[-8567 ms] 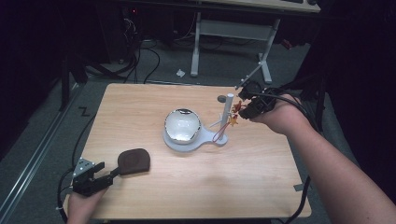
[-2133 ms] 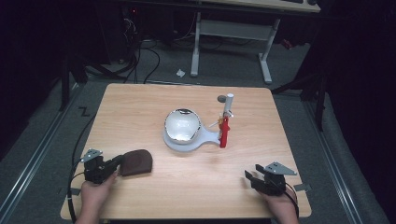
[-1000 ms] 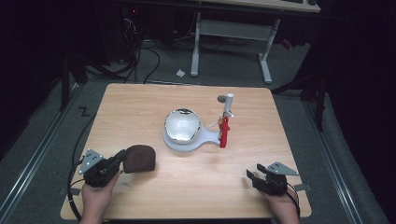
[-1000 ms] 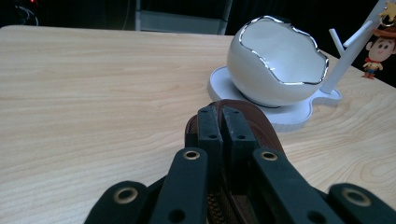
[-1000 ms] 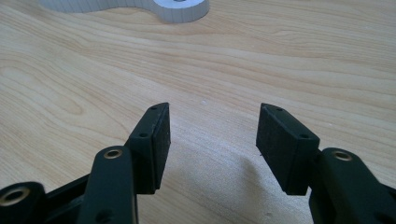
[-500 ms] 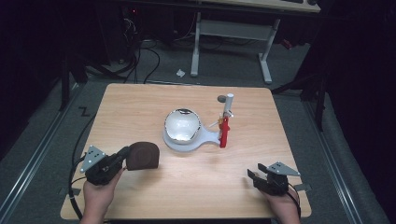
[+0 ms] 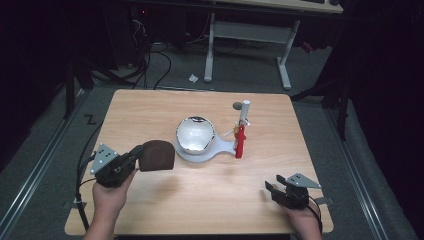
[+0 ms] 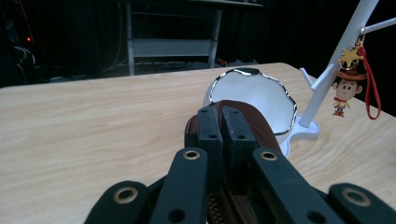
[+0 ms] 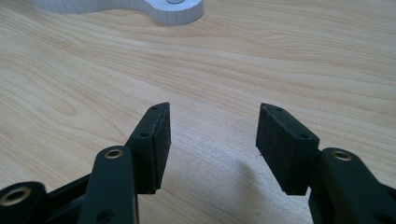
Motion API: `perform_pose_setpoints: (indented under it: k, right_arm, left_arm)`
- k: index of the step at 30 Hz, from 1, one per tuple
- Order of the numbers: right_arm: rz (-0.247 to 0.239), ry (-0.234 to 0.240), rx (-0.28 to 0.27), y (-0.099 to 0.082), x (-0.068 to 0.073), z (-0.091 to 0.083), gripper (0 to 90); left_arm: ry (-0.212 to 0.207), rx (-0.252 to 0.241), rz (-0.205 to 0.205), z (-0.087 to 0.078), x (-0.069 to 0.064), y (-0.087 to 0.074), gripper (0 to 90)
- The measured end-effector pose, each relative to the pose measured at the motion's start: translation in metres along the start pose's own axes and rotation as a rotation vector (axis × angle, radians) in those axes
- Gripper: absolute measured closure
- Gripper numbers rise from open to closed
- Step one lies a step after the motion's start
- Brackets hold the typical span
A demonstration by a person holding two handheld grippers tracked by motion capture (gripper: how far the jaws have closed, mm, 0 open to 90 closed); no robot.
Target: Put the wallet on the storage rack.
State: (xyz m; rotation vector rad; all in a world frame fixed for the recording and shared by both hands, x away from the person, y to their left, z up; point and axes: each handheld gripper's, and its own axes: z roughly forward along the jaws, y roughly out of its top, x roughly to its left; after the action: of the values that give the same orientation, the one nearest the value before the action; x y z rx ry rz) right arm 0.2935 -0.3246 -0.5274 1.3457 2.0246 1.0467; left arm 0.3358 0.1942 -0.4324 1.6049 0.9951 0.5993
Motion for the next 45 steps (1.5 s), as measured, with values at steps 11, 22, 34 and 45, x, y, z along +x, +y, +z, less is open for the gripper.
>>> perform_pose_setpoints:
  k: [11,22,34,45]
  right_arm:
    - [-0.012,-0.002,-0.014,0.001,0.0,-0.001,45.6]
    - [-0.012,0.002,-0.015,0.001,-0.001,-0.002,45.7]
    - [-0.015,0.011,-0.016,0.002,0.0,-0.002,45.5]
    - [-0.008,0.022,-0.022,0.002,0.0,-0.003,45.4]
  left_arm:
    - [0.024,0.001,0.024,0.021,-0.003,0.025,87.4]
    - [0.036,0.035,0.033,0.049,-0.005,0.039,87.4]
    - [0.045,0.054,0.08,0.071,-0.016,0.056,87.4]
    - [0.049,0.074,0.122,0.087,-0.026,0.064,87.4]
